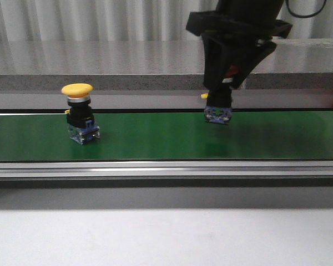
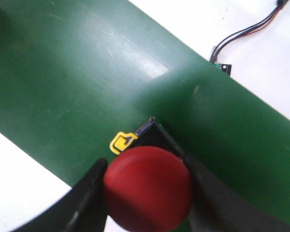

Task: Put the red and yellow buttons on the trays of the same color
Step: 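Close the right gripper on the red button and lift it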

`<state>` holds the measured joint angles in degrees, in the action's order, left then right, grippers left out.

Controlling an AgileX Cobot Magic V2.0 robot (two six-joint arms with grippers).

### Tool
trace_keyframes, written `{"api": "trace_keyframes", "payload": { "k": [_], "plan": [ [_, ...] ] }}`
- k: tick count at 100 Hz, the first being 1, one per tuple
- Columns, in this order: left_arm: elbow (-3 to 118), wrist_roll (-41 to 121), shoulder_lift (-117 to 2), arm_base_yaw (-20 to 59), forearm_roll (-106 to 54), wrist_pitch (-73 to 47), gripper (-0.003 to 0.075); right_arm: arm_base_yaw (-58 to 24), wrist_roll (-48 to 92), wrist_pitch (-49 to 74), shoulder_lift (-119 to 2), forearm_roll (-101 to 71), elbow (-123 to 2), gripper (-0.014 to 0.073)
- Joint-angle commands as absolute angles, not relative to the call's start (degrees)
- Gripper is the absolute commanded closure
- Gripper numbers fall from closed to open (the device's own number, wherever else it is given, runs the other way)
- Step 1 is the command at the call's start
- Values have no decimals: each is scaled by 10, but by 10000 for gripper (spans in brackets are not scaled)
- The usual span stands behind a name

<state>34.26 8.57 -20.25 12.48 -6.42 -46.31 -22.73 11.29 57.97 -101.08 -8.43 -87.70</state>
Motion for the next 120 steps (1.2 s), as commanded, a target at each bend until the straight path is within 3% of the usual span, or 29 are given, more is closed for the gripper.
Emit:
{"api": "trace_keyframes", "payload": {
  "k": [1,68,120],
  "plan": [
    [357,84,-207,129,-75,-426,741,-200,102,566,-961,-87,-894,487],
    [357,84,-207,129,-75,-426,741,179,7,573,-928,-87,-894,487],
    [357,84,-207,129,-75,-426,741,312,-32,539,-951,-85,-894,487]
  ]
}}
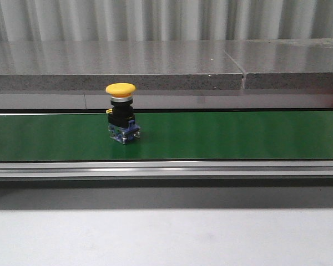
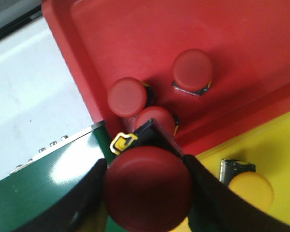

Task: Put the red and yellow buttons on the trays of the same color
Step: 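Close the right gripper on the red button and lift it, then lower the red button into the red tray and open the right gripper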

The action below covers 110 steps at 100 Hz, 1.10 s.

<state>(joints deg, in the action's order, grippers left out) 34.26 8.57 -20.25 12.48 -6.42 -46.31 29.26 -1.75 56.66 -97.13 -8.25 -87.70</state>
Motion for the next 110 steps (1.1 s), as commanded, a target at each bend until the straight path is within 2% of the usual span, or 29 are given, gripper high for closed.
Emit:
{"api": "trace_keyframes", "payload": {
  "k": [1,26,110],
  "plan": [
    [357,84,-207,129,-75,-426,741,313,-34,539,-951,-85,-894,487],
    [357,84,-207,129,-75,-426,741,347,-38,525,-982,-83,-894,487],
    [357,84,-207,129,-75,-426,741,348,-38,481,-1071,-83,-894,487]
  ]
}}
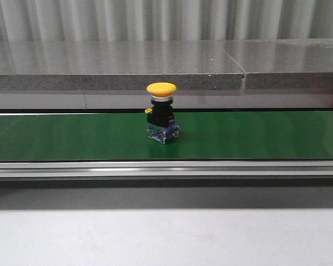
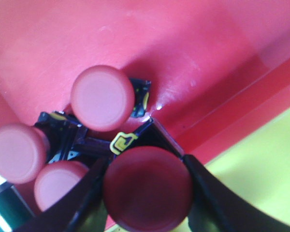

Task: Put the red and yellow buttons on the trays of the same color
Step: 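Lower the red button into the red tray and open the right gripper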

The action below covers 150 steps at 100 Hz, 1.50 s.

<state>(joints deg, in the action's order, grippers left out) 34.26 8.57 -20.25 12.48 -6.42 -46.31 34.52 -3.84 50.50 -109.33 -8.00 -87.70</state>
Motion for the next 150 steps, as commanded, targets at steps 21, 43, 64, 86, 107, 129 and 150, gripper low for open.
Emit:
{"api": "trace_keyframes", "payload": {
  "k": [21,43,64,86,107,129,150],
  "plan": [
    [357,84,-207,129,-75,-426,741,346,-38,474,-1093,-86,-894,487],
    [357,84,-207,129,-75,-426,741,346,-37,474,-1101,-87,-894,459],
    [357,84,-207,129,-75,-426,741,346,-37,475,-1101,-87,-894,88],
    [357,84,-207,129,-75,-426,741,346,-36,474,-1085,-87,-894,52],
    [357,84,-207,129,-75,-426,741,346,-29,474,-1041,-83,-890,56],
    [357,84,-207,129,-75,-426,741,343,-29,475,-979,-83,-889,56],
    [357,84,-207,129,-75,-426,741,310,-27,483,-922,-83,-889,56]
  ]
}}
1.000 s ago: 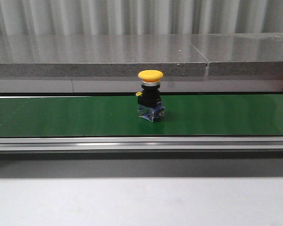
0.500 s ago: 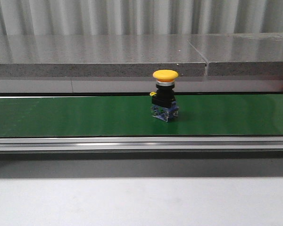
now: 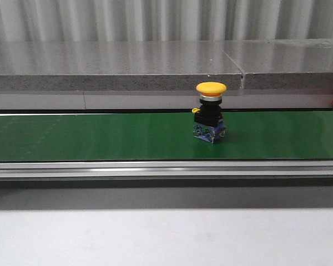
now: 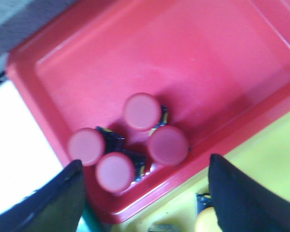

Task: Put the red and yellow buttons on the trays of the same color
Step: 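Lower the red button into the red tray and open the right gripper, then move the right gripper down over the yellow button on the belt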

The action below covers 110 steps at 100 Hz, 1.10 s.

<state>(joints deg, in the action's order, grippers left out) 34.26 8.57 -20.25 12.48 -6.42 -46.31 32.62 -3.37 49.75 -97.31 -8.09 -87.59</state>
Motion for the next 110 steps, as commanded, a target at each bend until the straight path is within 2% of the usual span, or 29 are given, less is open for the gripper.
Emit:
{"api": "trace_keyframes", "payload": {
  "k": [1,51,90,110],
  "plan": [
    [357,84,-207,129,-75,-426,741,306,-26,484,-921,-83,-889,56],
    [357,84,-207,129,-75,-426,741,131,22,530,-825,-83,-889,56],
    [357,84,-207,129,-75,-426,741,-26,73,617,-821,-83,-889,56],
    [357,84,-207,129,-75,-426,741,-78,117,642,-822,-88,-889,56]
  ]
}}
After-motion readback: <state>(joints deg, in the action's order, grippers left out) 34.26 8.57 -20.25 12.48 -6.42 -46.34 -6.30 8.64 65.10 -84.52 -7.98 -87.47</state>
